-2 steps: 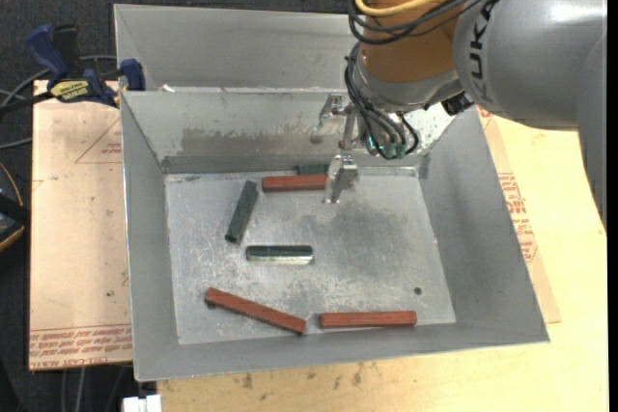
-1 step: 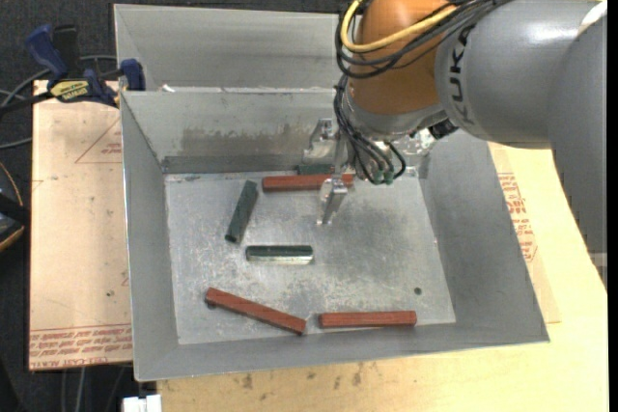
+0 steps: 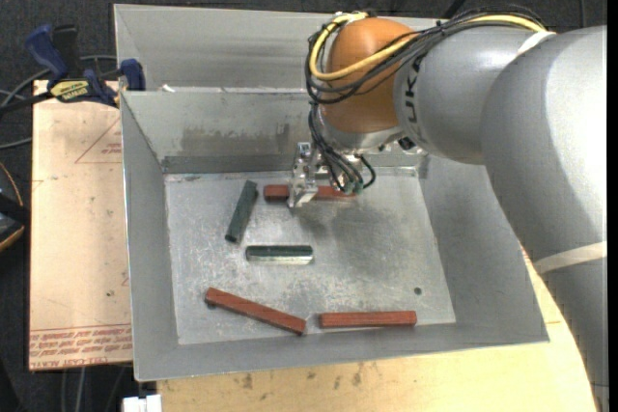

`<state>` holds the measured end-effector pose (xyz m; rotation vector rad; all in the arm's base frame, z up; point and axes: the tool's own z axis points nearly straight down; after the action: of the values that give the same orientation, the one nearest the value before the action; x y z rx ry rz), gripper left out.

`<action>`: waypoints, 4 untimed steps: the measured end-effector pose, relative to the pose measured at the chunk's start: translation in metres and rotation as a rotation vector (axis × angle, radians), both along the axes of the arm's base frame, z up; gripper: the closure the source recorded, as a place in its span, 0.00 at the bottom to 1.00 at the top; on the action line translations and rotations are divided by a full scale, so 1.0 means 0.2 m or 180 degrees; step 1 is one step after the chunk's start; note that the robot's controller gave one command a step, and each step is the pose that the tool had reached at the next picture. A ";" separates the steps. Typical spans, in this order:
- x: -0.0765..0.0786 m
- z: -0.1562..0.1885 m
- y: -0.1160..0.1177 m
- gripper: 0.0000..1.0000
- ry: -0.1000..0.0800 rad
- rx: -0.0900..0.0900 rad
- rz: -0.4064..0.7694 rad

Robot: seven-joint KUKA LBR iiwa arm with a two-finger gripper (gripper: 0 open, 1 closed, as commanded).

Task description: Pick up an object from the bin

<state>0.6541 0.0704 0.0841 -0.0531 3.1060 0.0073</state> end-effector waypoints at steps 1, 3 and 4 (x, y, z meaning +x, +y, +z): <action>0.00 0.00 0.00 1.00 0.0000 0.0000 0.0000; -0.02 0.32 -0.04 1.00 0.0087 -0.0012 0.0024; -0.05 0.36 0.01 0.00 0.0099 -0.0013 0.0047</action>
Offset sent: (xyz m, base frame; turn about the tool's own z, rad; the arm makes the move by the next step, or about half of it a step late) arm -0.0086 -0.0107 0.0505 -0.0114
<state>0.6433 0.0717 0.1567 -0.0766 3.1369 0.0021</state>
